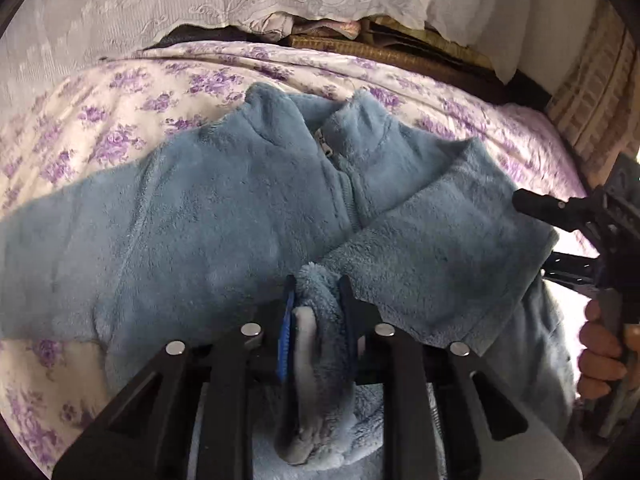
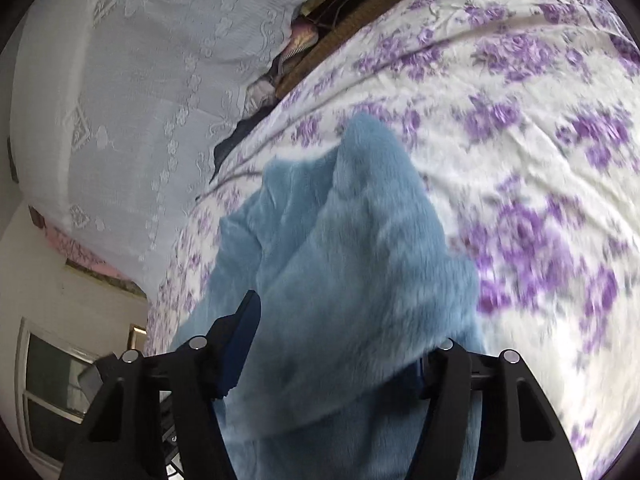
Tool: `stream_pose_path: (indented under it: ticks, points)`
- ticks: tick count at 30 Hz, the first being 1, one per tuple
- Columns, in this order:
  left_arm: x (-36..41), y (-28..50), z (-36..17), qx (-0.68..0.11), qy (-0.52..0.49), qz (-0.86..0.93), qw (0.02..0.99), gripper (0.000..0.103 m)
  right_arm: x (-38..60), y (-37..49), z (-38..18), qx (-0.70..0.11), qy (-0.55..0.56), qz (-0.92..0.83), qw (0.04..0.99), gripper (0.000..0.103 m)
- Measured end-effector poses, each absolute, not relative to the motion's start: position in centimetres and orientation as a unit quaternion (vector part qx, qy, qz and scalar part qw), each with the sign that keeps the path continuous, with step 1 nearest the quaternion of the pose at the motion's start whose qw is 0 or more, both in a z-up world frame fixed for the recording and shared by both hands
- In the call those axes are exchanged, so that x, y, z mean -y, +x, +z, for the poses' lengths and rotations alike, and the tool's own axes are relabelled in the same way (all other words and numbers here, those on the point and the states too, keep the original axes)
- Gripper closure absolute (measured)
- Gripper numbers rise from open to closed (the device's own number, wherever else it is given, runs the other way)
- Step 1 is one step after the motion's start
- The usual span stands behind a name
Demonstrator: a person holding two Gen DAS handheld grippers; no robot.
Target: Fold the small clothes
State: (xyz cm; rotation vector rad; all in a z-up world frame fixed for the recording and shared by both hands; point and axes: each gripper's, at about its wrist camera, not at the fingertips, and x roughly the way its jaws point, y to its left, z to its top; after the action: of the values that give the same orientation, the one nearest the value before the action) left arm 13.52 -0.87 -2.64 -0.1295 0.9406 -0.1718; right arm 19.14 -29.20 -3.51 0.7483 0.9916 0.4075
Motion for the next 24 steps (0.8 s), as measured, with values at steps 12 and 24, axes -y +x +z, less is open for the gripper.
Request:
stream_pose_path:
  ticks: [12,24]
  points:
    - [3.1,16.5,5.8,-0.295,0.057,-0.055,0.952,0.086,33.7,18.9,-3.3,-0.327,0.473,0.226,0.786,0.040]
    - [-0.3,17.1,-1.7,-0.427,0.014,-0.076,0.901,0.037,35.5,15.8,-4.4,-0.409,0.414,0.149,0.799,0.063]
